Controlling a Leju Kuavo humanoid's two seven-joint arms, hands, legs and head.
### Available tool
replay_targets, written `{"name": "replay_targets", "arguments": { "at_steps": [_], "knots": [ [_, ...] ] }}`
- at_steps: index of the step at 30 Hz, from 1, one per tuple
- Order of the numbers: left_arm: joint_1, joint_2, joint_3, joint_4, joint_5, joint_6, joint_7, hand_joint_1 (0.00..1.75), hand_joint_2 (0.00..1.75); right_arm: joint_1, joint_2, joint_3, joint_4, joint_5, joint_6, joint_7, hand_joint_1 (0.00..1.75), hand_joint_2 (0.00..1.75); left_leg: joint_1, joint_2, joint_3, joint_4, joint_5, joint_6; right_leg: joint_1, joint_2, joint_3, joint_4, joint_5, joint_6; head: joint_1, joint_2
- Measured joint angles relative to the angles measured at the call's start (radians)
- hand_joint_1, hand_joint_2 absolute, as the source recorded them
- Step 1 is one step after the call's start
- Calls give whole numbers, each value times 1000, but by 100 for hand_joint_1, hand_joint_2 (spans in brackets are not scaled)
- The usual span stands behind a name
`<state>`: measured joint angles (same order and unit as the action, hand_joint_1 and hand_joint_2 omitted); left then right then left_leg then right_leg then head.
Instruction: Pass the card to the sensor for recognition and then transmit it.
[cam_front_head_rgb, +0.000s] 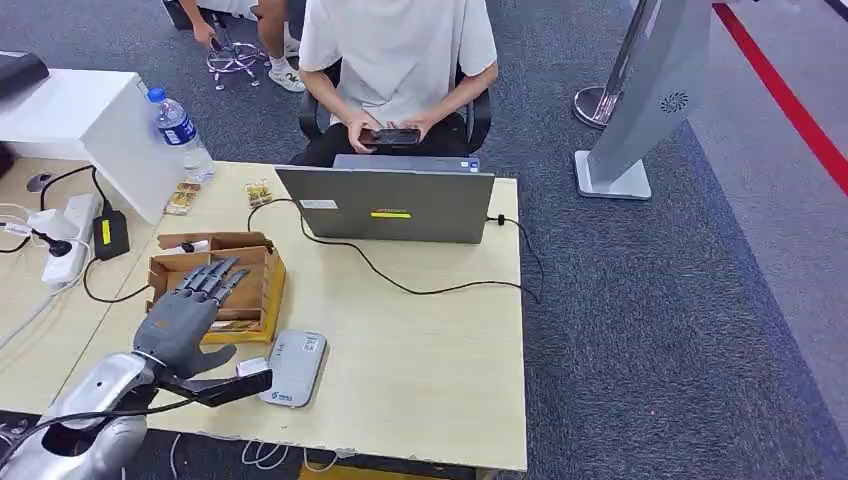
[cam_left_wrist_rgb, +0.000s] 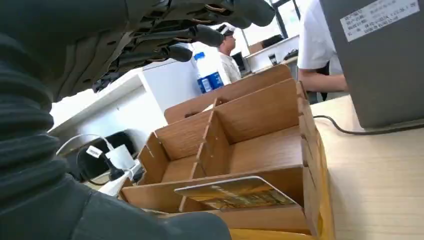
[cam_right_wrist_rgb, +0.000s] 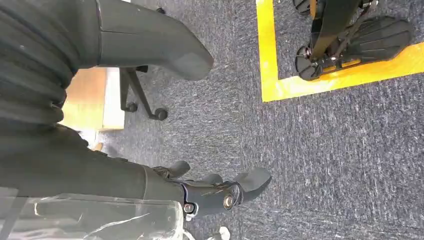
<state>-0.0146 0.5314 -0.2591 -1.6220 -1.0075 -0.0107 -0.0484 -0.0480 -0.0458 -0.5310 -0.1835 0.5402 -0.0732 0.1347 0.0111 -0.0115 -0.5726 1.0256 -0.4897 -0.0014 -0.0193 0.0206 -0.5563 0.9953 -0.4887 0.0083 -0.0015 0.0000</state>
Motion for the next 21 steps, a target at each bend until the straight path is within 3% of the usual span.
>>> {"name": "replay_targets", "arguments": {
  "at_steps": [9,21],
  "knots": [
    [-35,-2,-62,42,-5,-5,7,0,175,-1,0,0,0,9,3,-2,0,175,0,0,0,0,0,0,0,0,0,0,0,0,0,0],
    [-40,2,-70,53,7,2,30,0,175,-2,0,-9,0,18,3,0,0,175,0,0,0,0,0,0,0,0,0,0,0,0,0,0]
  ]
}}
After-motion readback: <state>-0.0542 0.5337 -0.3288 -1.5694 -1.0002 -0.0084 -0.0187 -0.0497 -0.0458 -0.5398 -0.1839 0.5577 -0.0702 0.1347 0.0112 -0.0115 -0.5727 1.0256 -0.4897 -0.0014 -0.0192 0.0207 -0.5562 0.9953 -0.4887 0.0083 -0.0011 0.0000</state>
